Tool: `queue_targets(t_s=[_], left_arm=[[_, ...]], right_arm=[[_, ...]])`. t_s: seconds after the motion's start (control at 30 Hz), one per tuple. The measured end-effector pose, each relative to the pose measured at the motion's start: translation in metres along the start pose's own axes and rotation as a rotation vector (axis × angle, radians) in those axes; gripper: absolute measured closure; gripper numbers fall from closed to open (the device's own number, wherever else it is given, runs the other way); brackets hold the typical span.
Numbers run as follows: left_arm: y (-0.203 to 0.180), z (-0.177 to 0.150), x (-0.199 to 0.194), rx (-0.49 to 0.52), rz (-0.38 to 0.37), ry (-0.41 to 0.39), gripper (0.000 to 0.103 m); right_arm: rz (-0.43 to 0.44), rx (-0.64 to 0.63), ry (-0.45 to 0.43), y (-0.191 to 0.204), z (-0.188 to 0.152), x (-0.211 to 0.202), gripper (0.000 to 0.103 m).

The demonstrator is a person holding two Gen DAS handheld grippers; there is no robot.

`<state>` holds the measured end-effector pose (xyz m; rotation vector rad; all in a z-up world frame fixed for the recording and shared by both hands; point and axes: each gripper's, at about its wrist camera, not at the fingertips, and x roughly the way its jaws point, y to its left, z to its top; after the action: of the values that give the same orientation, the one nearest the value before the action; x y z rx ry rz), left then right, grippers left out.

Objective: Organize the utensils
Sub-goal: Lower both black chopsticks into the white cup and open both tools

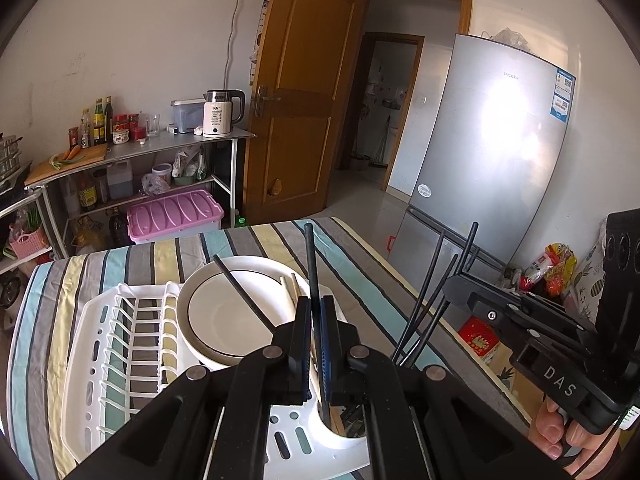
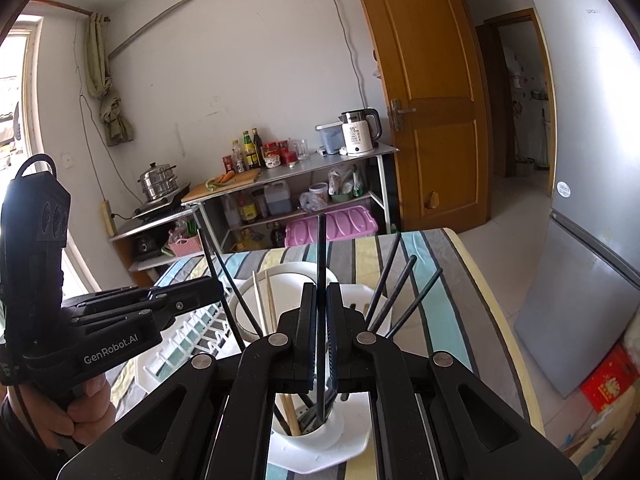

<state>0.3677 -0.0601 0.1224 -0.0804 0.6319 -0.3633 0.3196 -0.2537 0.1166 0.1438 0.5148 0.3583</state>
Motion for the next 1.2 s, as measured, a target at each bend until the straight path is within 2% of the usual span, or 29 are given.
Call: queue_targets(t_s=[0.5,0.63,0.8,0.97,1.1,1.2], left_arm=[[0.002,0.004,0.008,0.006,0.043,0.001,0.098],[-0.001,0.004,0.006,0.015,0.044,0.007,0.098],[-0.004,-0.001,-0.008,0.021,0.052,-0.010,0.096],[-0.008,-0.014,-0.030,0.032,0.066,-0.029,0.095],[-0.010,-0.031,-0.049,0.039,0.083,-0.036,0.095],[-0.011,-0.046,-0.065,0.038,0.089,-0.040,0.095]], right_arm=[[-0.055,0.021,0.035,-0.015,-0.003,0.005,0.097],[-0.066,0.006,0.040,-0.013,-0.004,0.003,0.090],[-0.088,-0.020,0.039,-0.008,-0.006,-0.005,0.089],[-0.092,-0.034,0.022,-0.003,-0.011,-0.021,0.075],[-0.092,-0.051,0.008,0.007,-0.020,-0.038,0.072],[-0.087,-0.054,0.003,0.013,-0.030,-0.050,0.066]])
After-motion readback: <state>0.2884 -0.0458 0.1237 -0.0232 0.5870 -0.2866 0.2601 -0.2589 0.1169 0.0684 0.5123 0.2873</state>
